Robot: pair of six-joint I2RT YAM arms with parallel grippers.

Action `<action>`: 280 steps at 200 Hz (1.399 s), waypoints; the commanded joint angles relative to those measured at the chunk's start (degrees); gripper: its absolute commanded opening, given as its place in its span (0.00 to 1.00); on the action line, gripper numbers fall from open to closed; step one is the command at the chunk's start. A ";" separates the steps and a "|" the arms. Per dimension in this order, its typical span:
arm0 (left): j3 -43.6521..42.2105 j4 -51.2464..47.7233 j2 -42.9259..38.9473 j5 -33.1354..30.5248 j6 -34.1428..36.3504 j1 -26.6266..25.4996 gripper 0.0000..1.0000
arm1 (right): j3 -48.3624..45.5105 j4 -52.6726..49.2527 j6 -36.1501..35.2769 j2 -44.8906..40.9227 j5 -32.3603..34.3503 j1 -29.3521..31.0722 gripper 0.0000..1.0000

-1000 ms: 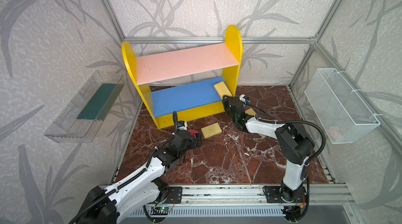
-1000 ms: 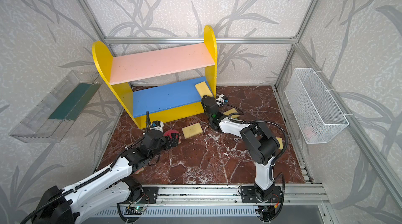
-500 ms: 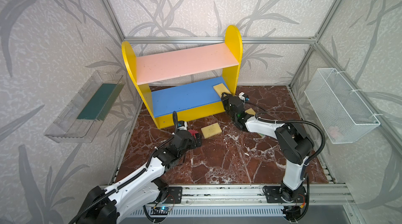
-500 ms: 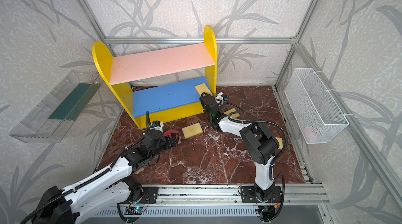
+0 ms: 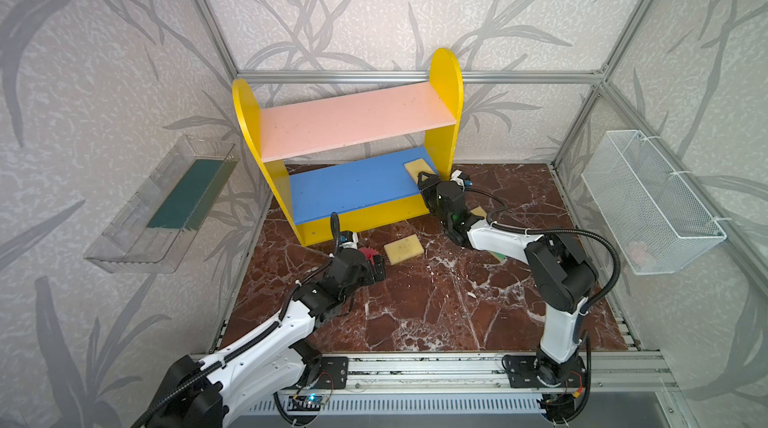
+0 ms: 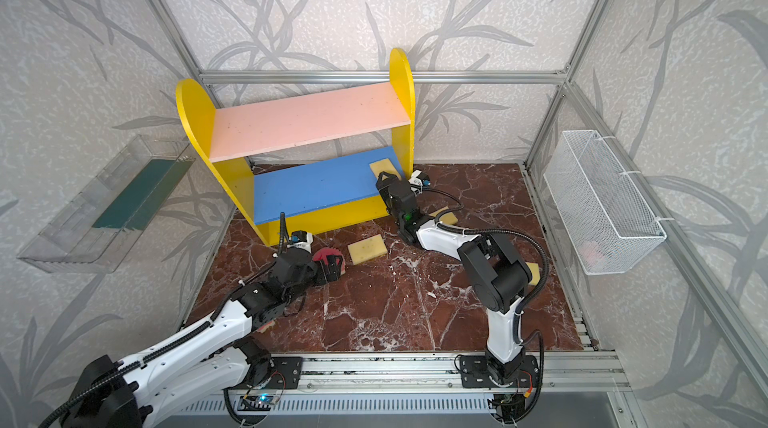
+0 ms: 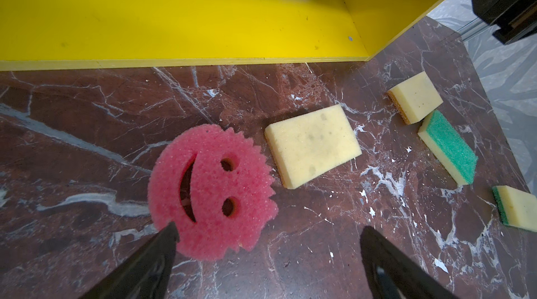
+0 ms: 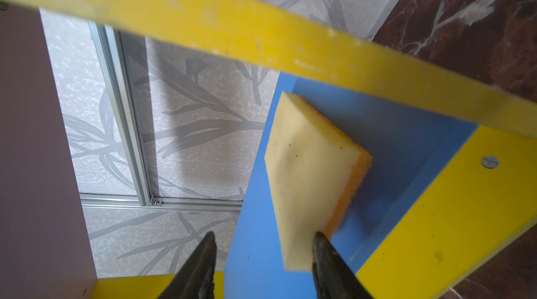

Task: Place and organize the cleaning sponges onto the shelf
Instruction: 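Lower the pale yellow sponge onto the blue shelf and open the right gripper, then withdraw the right gripper from the shelf toward the remaining sponges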

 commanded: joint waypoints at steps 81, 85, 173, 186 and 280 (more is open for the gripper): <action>3.14 -1.06 1.91 -0.38 0.04 0.21 0.99 | -1.61 -1.90 -2.02 1.87 -4.87 -2.17 0.55; 3.10 -1.06 1.90 -0.39 -0.04 0.24 0.99 | -1.54 -2.13 -2.13 1.91 -5.10 -2.32 0.55; 5.24 -2.83 2.53 -1.48 0.84 0.20 0.99 | -3.12 -5.59 -6.62 -0.55 -6.70 -3.16 0.56; 5.46 -3.21 2.74 -1.79 1.17 0.24 0.99 | -4.24 -5.94 -8.28 -2.17 -6.72 -3.13 0.56; 10.84 -7.63 9.57 1.98 3.40 0.58 0.86 | -12.69 -11.85 -19.42 -17.87 -12.16 -3.31 0.58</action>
